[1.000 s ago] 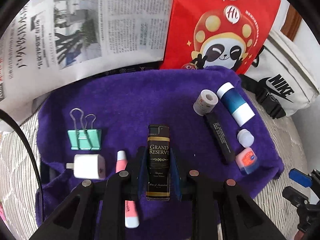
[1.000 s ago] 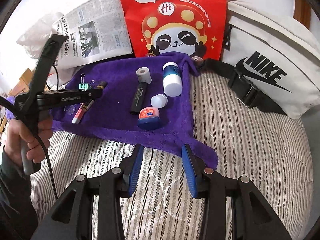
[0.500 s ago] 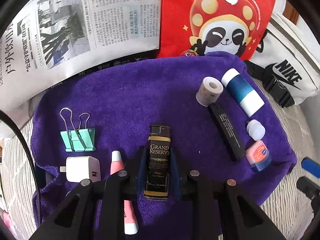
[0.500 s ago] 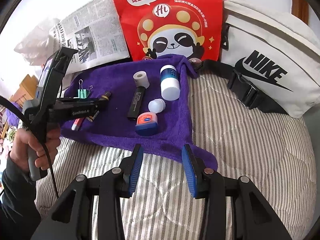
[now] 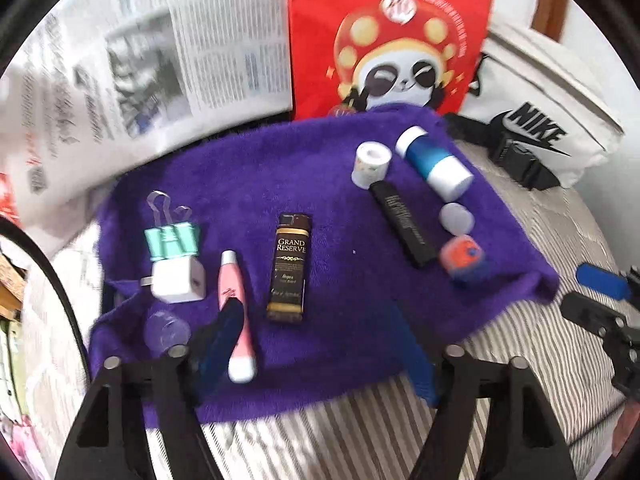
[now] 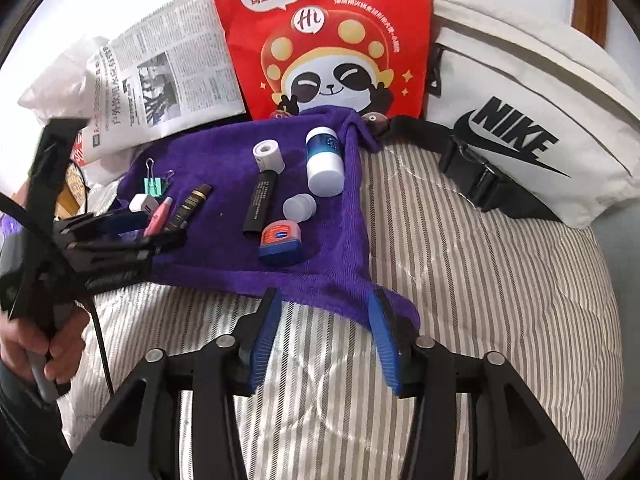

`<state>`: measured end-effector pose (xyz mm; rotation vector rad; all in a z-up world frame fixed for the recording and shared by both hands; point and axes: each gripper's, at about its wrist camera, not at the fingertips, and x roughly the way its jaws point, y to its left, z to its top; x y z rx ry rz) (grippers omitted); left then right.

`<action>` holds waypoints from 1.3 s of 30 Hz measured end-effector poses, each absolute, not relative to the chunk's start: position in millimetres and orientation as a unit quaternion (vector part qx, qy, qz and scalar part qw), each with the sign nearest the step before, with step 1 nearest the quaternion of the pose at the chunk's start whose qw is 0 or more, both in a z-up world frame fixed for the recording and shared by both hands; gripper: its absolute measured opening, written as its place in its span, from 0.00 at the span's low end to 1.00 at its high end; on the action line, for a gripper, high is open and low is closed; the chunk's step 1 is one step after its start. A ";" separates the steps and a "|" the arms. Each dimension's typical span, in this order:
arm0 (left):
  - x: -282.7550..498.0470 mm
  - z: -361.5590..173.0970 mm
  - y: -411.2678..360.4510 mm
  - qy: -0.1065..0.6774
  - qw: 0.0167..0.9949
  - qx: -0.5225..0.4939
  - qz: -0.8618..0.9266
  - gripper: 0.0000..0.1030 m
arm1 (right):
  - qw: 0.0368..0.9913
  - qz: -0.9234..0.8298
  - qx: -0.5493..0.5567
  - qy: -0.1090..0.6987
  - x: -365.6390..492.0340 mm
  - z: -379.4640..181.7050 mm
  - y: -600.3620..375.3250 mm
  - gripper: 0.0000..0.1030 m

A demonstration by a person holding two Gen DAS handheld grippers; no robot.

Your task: Organize rigid objects

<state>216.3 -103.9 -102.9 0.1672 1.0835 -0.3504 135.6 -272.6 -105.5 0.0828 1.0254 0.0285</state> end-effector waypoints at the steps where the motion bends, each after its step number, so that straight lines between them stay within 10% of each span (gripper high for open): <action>1: 209.4 -96.9 -102.7 0.507 0.842 0.085 -0.161 0.76 | 0.872 0.013 0.040 0.488 132.3 -101.4 -271.2 0.52; 13: 155.8 -36.9 -42.4 0.481 0.868 0.030 -0.118 0.95 | 0.891 0.011 0.013 0.454 98.0 -52.5 -243.1 0.97; 39: 73.6 7.6 6.0 0.471 0.880 -0.001 -0.065 0.96 | 0.891 -0.038 -0.015 0.452 28.0 -23.0 -236.1 1.00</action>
